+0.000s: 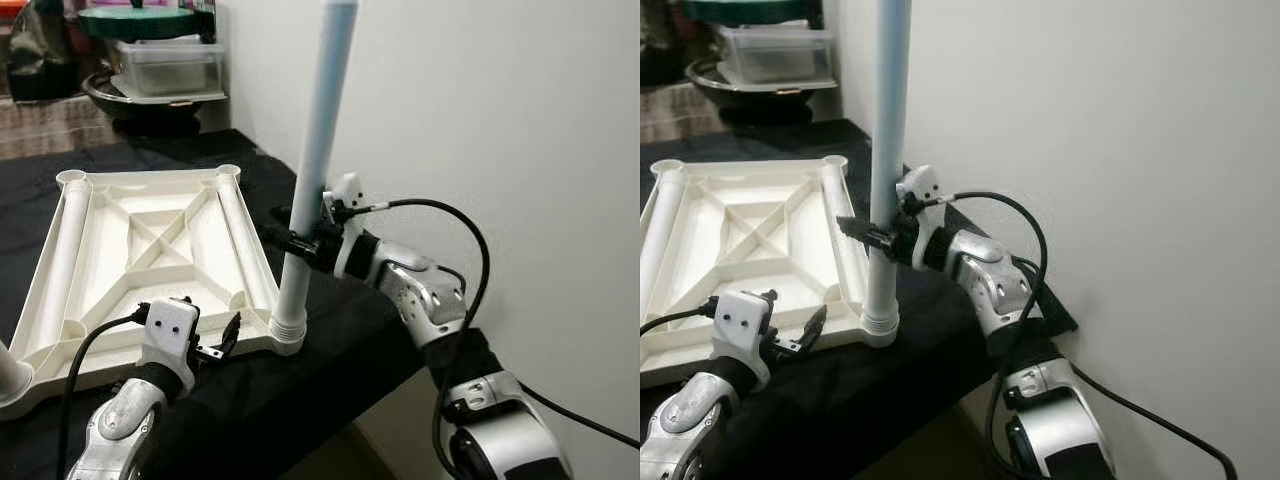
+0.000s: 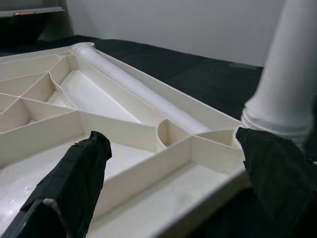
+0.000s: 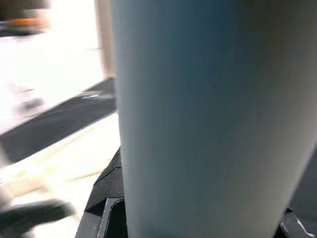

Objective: Building children table

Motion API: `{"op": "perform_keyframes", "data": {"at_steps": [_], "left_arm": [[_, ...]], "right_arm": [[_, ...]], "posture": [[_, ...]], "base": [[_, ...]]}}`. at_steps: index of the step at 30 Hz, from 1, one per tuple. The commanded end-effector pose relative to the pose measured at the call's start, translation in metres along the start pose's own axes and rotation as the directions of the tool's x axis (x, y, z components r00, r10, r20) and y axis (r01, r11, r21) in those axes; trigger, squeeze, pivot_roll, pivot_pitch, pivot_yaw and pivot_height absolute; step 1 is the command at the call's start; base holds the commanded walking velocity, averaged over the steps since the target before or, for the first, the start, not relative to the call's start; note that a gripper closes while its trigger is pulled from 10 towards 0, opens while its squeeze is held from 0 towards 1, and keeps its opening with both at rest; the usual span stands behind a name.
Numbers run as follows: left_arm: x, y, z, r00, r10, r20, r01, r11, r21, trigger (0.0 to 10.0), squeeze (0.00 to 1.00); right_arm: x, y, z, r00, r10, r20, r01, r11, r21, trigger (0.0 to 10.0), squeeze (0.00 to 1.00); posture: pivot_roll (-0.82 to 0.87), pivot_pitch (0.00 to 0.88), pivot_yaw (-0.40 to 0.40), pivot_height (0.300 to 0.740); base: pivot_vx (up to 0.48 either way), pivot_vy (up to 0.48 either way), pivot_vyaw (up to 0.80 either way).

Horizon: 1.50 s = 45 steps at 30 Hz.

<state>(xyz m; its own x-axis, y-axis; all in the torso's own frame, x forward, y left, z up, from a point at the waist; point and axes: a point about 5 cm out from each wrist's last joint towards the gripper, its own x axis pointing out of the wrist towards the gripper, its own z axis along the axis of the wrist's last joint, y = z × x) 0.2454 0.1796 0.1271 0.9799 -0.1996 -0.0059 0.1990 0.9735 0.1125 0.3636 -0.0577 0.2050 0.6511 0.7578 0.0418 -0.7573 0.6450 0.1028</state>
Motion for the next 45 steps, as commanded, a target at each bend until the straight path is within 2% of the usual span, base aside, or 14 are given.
{"op": "perform_keyframes", "data": {"at_steps": [1, 2, 3, 5, 8, 9, 12, 15, 22, 24, 25, 27, 30, 45], "left_arm": [[0.0, -0.002, -0.001, 1.0, 0.006, 0.003, -0.006, 1.0, -0.006, 10.0, 0.0], [0.0, -0.002, -0.001, 1.0, 0.006, 0.003, -0.006, 1.0, -0.006, 10.0, 0.0], [0.001, -0.001, -0.002, 1.0, 0.021, 0.0, -0.021, 1.0, -0.002, 10.0, 0.0], [0.002, 0.002, -0.003, 0.999, 0.043, -0.003, -0.043, 0.999, 0.008, 10.0, 0.0], [0.002, 0.003, -0.002, 0.999, 0.047, -0.003, -0.047, 0.999, 0.012, 10.0, 0.0], [0.003, 0.011, -0.004, 0.996, 0.091, -0.015, -0.09, 0.995, 0.032, 10.0, 0.0], [0.004, 0.013, -0.005, 0.994, 0.105, -0.019, -0.104, 0.994, 0.036, 10.0, 0.0], [0.006, 0.012, -0.006, 0.992, 0.121, -0.022, -0.121, 0.992, 0.026, 10.0, 0.0], [0.007, 0.01, -0.007, 0.993, 0.114, -0.026, -0.113, 0.993, 0.024, 10.0, 0.0], [0.007, 0.011, -0.007, 0.993, 0.115, -0.027, -0.114, 0.993, 0.026, 10.0, 0.0], [0.008, 0.012, -0.008, 0.993, 0.118, -0.027, -0.117, 0.993, 0.027, 10.0, 0.0], [0.008, 0.012, -0.008, 0.993, 0.118, -0.027, -0.117, 0.993, 0.027, 10.0, 0.0], [0.009, 0.012, -0.009, 0.992, 0.119, -0.029, -0.118, 0.993, 0.029, 10.0, 0.0], [0.01, 0.012, -0.009, 0.993, 0.112, -0.032, -0.111, 0.993, 0.035, 10.0, 0.0]], "right_arm": [[-0.017, -0.026, -0.049, 0.931, -0.318, -0.177, 0.326, 0.945, 0.014, 0.0, 0.0], [-0.017, -0.026, -0.049, 0.931, -0.318, -0.177, 0.326, 0.945, 0.014, 0.0, 0.0], [-0.023, -0.033, -0.061, 0.865, -0.466, -0.185, 0.474, 0.88, -0.002, 0.0, 0.0], [-0.032, -0.04, -0.077, 0.747, -0.638, -0.188, 0.643, 0.765, -0.045, 0.0, 0.0], [-0.034, -0.041, -0.079, 0.723, -0.665, -0.186, 0.667, 0.742, -0.061, 0.0, 0.0], [-0.038, -0.046, -0.078, 0.688, -0.703, -0.179, 0.694, 0.71, -0.119, 0.0, 0.0], [-0.039, -0.047, -0.078, 0.683, -0.708, -0.179, 0.696, 0.706, -0.135, 0.0, 0.0], [-0.04, -0.049, -0.086, 0.672, -0.698, -0.249, 0.693, 0.711, -0.122, 0.0, 0.0], [-0.036, -0.048, -0.087, 0.651, -0.711, -0.266, 0.714, 0.692, -0.106, 0.0, 0.0], [-0.034, -0.048, -0.087, 0.636, -0.725, -0.264, 0.732, 0.675, -0.091, 0.0, 0.0], [-0.032, -0.048, -0.087, 0.618, -0.739, -0.268, 0.753, 0.655, -0.068, 0.0, 0.0], [-0.032, -0.048, -0.087, 0.618, -0.739, -0.268, 0.753, 0.655, -0.068, 0.0, 0.0], [-0.034, -0.048, -0.092, 0.585, -0.758, -0.289, 0.786, 0.618, -0.029, 0.0, 0.0], [-0.033, -0.047, -0.097, 0.575, -0.758, -0.308, 0.791, 0.612, -0.03, 0.0, 0.0]], "posture": [[0.06, 0.0, -0.15, 0.74], [0.06, 0.0, -0.15, 0.74], [0.06, 0.0, -0.148, 0.74], [0.07, 0.0, -0.141, 0.74], [0.07, 0.0, -0.141, 0.74], [0.06, 0.0, -0.145, 0.74], [0.06, 0.0, -0.145, 0.74], [0.06, 0.0, -0.149, 0.74], [0.06, 0.0, -0.152, 0.74], [0.06, 0.0, -0.153, 0.74], [0.07, 0.0, -0.154, 0.74], [0.07, 0.0, -0.154, 0.74], [0.06, 0.0, -0.15, 0.74], [0.06, 0.0, -0.144, 0.74]], "base": [[0.0, 0.0, 0.0], [0.0, 0.0, 0.0], [0.0, 0.0, 0.0], [0.0, 0.0, 0.0], [0.0, 0.0, 0.0], [0.0, 0.0, 0.0], [0.0, 0.0, 0.0], [0.0, 0.0, 0.0], [0.0, 0.0, 0.0], [0.0, 0.0, 0.0], [0.0, 0.0, 0.0], [0.0, 0.0, 0.0], [0.0, 0.0, 0.0], [0.0, 0.0, 0.0]]}}
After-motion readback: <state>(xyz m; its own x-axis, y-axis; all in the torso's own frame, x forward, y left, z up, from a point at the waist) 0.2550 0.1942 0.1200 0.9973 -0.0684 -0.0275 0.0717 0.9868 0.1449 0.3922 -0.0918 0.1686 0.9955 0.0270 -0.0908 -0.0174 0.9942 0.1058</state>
